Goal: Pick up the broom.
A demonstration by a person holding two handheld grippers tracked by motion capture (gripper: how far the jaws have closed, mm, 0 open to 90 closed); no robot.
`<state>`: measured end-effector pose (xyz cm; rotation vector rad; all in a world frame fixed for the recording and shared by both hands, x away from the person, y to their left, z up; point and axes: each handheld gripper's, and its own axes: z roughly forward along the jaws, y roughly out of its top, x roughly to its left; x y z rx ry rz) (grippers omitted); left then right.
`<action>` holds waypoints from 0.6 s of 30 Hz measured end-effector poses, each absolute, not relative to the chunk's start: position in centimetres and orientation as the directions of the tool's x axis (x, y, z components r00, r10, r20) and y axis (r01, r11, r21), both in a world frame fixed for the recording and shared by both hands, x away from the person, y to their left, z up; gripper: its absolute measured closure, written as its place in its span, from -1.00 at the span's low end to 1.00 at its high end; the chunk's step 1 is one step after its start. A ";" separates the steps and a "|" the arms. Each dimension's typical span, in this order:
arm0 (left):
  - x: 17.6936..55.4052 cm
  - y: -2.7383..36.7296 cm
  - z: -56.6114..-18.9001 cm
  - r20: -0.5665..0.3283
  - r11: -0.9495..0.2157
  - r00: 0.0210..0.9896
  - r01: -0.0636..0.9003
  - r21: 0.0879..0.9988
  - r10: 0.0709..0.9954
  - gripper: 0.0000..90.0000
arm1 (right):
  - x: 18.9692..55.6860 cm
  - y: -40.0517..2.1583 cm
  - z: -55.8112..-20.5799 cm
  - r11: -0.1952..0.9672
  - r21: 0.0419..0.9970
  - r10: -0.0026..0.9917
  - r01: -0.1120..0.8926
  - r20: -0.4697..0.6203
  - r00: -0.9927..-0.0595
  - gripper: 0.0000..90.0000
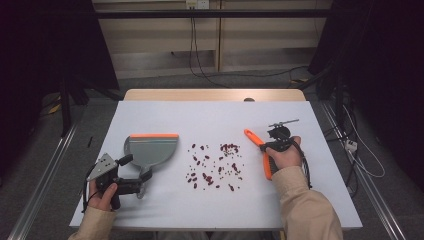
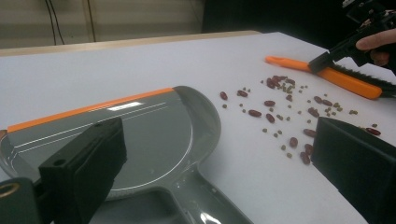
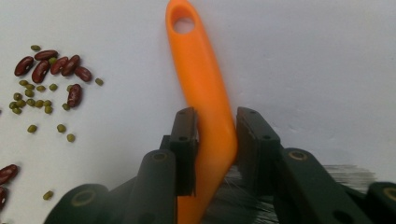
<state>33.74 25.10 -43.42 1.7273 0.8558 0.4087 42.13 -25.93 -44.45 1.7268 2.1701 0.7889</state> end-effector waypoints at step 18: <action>33.7 25.1 -43.4 -0.141 -0.138 0.681 0.339 0.930 0.719 -0.93 | 42.0 -25.3 -44.7 0.129 0.575 0.954 0.808 0.149 -0.259 0.26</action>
